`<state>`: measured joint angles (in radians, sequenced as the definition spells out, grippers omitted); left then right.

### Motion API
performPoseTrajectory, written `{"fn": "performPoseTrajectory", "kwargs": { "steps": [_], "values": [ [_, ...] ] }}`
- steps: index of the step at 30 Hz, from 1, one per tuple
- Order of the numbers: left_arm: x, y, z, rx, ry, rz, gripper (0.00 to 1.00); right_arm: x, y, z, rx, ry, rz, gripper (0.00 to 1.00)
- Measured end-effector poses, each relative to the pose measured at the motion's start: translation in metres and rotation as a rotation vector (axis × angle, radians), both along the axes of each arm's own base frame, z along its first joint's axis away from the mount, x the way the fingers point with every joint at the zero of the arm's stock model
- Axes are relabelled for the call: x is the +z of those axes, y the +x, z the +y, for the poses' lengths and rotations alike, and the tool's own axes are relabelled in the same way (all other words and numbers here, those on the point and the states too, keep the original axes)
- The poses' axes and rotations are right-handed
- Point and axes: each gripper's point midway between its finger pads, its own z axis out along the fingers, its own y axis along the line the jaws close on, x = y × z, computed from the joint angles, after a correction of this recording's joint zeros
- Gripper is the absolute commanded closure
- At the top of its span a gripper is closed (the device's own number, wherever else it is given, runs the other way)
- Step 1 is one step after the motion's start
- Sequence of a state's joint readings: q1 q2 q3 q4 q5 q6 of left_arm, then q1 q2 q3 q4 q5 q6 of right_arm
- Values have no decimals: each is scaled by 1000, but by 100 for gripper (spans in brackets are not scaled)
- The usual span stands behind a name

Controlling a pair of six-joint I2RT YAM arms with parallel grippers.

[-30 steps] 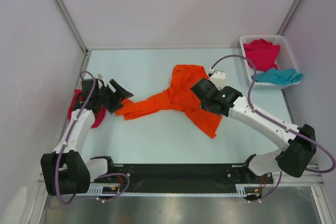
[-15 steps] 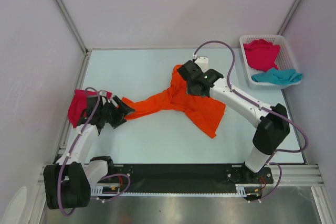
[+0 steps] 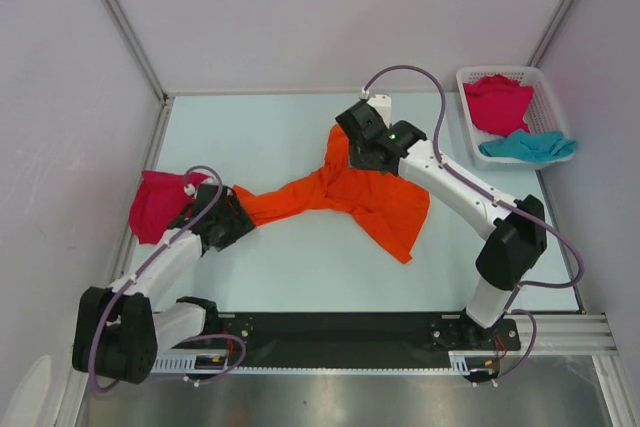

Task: Fold and stack the t-shirts
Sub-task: Flatten out the tshirt

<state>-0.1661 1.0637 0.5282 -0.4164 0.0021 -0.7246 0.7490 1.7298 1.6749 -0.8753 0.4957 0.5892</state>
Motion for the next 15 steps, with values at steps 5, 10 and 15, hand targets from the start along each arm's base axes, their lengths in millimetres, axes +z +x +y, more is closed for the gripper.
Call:
{"fn": "performPoseTrajectory", "kwargs": {
  "steps": [5, 10, 15],
  "values": [
    [-26, -5, 11, 25, 121, 92, 32, -1, 11, -6, -4, 35, 12, 51],
    [-31, 4, 12, 41, 167, 98, 33, -9, 27, -9, -8, 48, 32, 51],
    [-30, 17, 10, 54, 180, 76, 34, -21, 29, -5, 8, 45, 63, 51]
  ]
}}
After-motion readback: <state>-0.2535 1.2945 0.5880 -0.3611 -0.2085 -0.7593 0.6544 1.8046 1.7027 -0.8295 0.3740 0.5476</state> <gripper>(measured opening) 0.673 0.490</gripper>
